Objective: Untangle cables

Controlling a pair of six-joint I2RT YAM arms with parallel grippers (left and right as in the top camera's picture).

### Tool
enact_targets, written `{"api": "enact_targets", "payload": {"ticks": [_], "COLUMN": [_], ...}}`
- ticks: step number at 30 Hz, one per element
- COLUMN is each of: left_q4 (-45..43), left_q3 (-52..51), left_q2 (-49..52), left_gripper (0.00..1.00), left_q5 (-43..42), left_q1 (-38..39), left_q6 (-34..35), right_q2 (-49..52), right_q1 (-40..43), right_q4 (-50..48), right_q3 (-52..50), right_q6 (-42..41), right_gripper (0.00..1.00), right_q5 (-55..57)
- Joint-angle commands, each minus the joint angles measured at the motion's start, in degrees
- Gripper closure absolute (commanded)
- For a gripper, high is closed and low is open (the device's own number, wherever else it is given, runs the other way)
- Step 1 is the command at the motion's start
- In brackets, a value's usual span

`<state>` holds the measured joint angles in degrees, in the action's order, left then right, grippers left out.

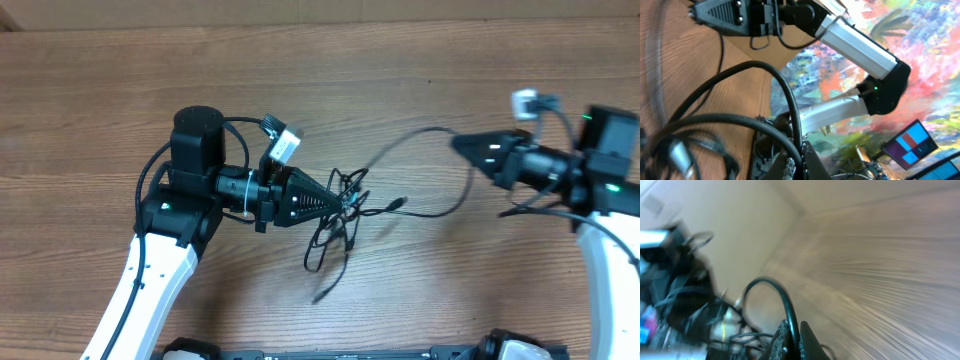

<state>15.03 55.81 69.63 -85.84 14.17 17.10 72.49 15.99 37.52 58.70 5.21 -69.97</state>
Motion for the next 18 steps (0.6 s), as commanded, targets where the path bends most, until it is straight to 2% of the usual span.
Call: {"api": "enact_targets", "payload": {"ticks": [1, 2, 3, 5, 8, 12, 14, 18], "left_q4": [-0.3, -0.3, -0.3, -0.3, -0.3, 0.2, 0.5, 0.5], "left_q3": [0.6, 0.6, 0.6, 0.6, 0.6, 0.6, 0.6, 0.6], "left_q2": [-0.7, -0.7, -0.7, -0.7, -0.7, -0.7, -0.7, -0.7], "left_gripper": [0.96, 0.96, 0.96, 0.96, 0.96, 0.96, 0.96, 0.96], "left_q5": [2.2, 2.8, 3.4, 4.5, 4.8, 4.8, 4.8, 4.8], "left_q1": [0.1, 0.1, 0.1, 0.1, 0.1, 0.1, 0.1, 0.1], "left_q6": [-1.9, -1.9, -1.9, -1.9, -1.9, -1.4, -1.4, 0.0], "right_q2": [-0.5, -0.4, -0.3, -0.3, -0.3, -0.3, -0.4, -0.4], "right_q1": [6.0, 7.0, 7.8, 8.2, 7.7, 5.9, 4.1, -1.0], "right_q4": [4.3, 6.1, 7.7, 11.2, 13.0, 13.7, 14.9, 20.0], "right_q3": [0.2, 0.2, 0.2, 0.2, 0.2, 0.2, 0.2, 0.2], "right_q6": [-2.4, -2.4, -2.4, -2.4, -1.8, -1.8, -1.6, 11.0], "right_gripper": [0.96, 0.96, 0.9, 0.45, 0.41, 0.23, 0.19, 0.2], "right_q5": [4.9, 5.1, 5.1, 5.0, 5.0, 4.8, 4.8, 3.9]}}
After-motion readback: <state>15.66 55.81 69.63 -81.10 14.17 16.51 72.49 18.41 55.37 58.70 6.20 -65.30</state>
